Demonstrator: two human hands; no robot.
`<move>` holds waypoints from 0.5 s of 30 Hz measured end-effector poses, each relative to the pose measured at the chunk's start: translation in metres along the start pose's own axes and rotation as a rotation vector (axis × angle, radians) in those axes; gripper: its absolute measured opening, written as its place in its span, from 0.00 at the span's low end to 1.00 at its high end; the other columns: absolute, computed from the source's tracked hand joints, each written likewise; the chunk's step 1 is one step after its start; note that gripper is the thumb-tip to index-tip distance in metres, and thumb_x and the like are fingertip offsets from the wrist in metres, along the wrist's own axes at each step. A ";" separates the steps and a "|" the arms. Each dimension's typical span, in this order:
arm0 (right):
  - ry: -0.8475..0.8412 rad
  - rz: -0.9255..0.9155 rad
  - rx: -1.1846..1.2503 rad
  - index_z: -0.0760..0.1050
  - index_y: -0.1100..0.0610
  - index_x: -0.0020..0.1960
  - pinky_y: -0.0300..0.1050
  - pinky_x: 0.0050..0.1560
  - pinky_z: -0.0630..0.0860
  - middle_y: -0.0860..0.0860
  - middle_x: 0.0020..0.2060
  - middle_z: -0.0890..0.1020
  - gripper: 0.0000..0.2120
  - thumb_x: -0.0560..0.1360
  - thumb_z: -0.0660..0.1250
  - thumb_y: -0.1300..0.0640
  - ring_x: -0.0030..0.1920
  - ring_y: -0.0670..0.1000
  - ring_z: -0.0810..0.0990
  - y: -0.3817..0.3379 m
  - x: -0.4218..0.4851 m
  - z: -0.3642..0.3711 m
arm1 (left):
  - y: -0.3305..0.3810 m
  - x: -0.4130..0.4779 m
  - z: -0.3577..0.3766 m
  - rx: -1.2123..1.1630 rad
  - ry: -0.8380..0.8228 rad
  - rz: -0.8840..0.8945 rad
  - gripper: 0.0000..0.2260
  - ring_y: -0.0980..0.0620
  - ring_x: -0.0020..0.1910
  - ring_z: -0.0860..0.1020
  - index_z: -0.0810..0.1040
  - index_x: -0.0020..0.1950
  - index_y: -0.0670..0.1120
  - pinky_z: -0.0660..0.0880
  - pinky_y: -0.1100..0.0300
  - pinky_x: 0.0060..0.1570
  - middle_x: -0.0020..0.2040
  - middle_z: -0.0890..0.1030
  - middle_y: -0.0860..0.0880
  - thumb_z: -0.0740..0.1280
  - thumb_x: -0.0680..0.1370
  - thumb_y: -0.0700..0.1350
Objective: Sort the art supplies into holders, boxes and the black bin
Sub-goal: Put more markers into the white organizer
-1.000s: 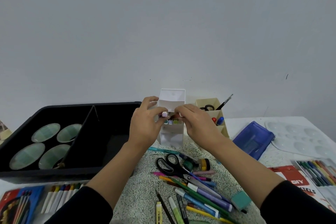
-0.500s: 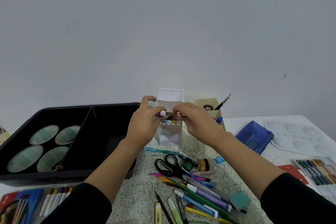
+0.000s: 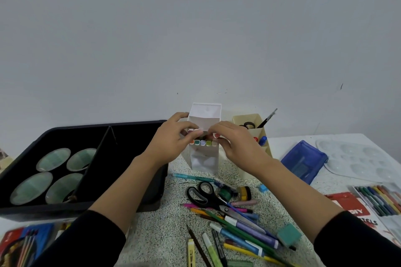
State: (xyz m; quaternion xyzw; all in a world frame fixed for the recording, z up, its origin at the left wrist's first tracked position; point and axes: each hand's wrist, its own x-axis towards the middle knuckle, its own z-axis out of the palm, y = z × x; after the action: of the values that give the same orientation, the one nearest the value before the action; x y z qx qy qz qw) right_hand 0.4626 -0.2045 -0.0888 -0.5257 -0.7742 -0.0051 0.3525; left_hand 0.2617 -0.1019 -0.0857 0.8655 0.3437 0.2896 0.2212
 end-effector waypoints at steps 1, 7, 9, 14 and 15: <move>-0.006 -0.002 0.000 0.77 0.56 0.55 0.44 0.46 0.75 0.49 0.48 0.81 0.13 0.75 0.66 0.71 0.48 0.50 0.77 0.001 0.001 -0.001 | 0.001 0.001 0.002 -0.009 0.020 -0.008 0.12 0.61 0.42 0.82 0.85 0.53 0.53 0.80 0.57 0.50 0.64 0.74 0.58 0.69 0.78 0.59; 0.002 -0.007 -0.007 0.78 0.57 0.54 0.49 0.49 0.76 0.48 0.48 0.82 0.10 0.76 0.69 0.68 0.49 0.50 0.79 0.004 0.002 -0.003 | 0.006 0.000 -0.001 -0.058 0.036 -0.057 0.20 0.62 0.51 0.79 0.88 0.53 0.50 0.76 0.63 0.55 0.60 0.77 0.55 0.61 0.81 0.60; 0.067 0.007 -0.007 0.79 0.56 0.54 0.47 0.48 0.75 0.48 0.47 0.82 0.08 0.77 0.71 0.64 0.48 0.49 0.78 0.002 0.001 -0.003 | 0.011 -0.006 -0.006 -0.057 -0.004 -0.054 0.25 0.64 0.53 0.77 0.87 0.53 0.49 0.74 0.67 0.55 0.58 0.76 0.55 0.55 0.82 0.62; 0.287 0.018 -0.047 0.81 0.56 0.52 0.42 0.45 0.73 0.48 0.41 0.82 0.07 0.75 0.75 0.59 0.42 0.49 0.77 -0.014 -0.015 0.009 | 0.008 -0.020 -0.007 -0.121 0.010 0.002 0.19 0.57 0.54 0.81 0.83 0.62 0.53 0.77 0.56 0.59 0.60 0.75 0.53 0.58 0.83 0.59; 0.316 0.037 -0.019 0.82 0.57 0.51 0.41 0.42 0.73 0.48 0.40 0.82 0.07 0.74 0.76 0.59 0.40 0.48 0.77 -0.016 -0.018 0.012 | 0.006 -0.020 -0.006 -0.124 0.024 0.016 0.15 0.57 0.52 0.82 0.82 0.64 0.54 0.78 0.55 0.58 0.60 0.75 0.53 0.61 0.83 0.57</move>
State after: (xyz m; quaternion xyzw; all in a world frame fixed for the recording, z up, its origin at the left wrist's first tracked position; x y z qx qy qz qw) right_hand 0.4467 -0.2217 -0.1018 -0.5359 -0.6991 -0.0885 0.4651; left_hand 0.2483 -0.1193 -0.0850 0.8494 0.3206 0.3225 0.2679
